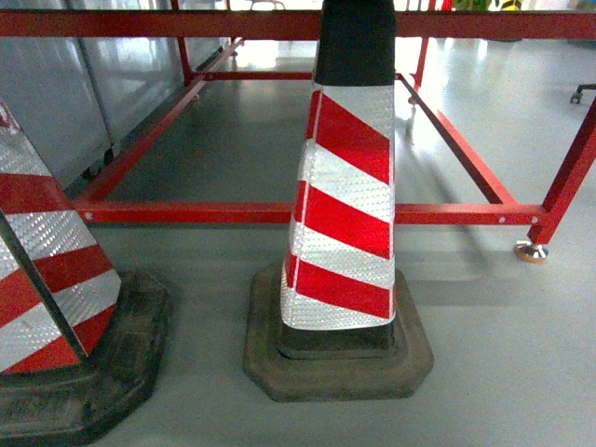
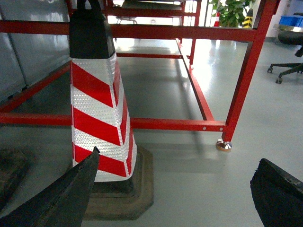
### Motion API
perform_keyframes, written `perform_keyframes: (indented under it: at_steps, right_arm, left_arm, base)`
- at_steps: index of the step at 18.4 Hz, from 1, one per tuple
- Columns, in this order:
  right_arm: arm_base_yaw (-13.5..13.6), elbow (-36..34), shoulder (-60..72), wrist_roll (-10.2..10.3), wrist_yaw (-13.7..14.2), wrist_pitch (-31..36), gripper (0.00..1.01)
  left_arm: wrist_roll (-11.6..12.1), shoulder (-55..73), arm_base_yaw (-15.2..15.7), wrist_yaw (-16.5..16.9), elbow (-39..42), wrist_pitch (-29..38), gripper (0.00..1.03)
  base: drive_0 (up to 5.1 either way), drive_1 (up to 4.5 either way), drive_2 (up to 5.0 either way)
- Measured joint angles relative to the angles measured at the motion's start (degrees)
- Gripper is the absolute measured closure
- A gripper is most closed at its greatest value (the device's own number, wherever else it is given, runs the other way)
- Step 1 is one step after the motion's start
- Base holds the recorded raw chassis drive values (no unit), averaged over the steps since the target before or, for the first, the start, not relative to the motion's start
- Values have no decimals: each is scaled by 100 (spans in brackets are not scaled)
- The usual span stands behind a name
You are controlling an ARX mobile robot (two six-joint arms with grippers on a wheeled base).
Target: Place box next to blue box on left shelf
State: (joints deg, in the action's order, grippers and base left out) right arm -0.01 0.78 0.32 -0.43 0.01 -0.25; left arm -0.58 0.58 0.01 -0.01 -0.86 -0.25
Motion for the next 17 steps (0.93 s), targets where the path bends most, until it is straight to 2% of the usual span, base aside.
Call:
perform_keyframes:
  at_steps: [17]
  right_arm:
    - [0,0,0,22,-4,-7,3]
  left_arm:
    - [35,0,0,0,0,7,5]
  base:
    - [0,0,0]
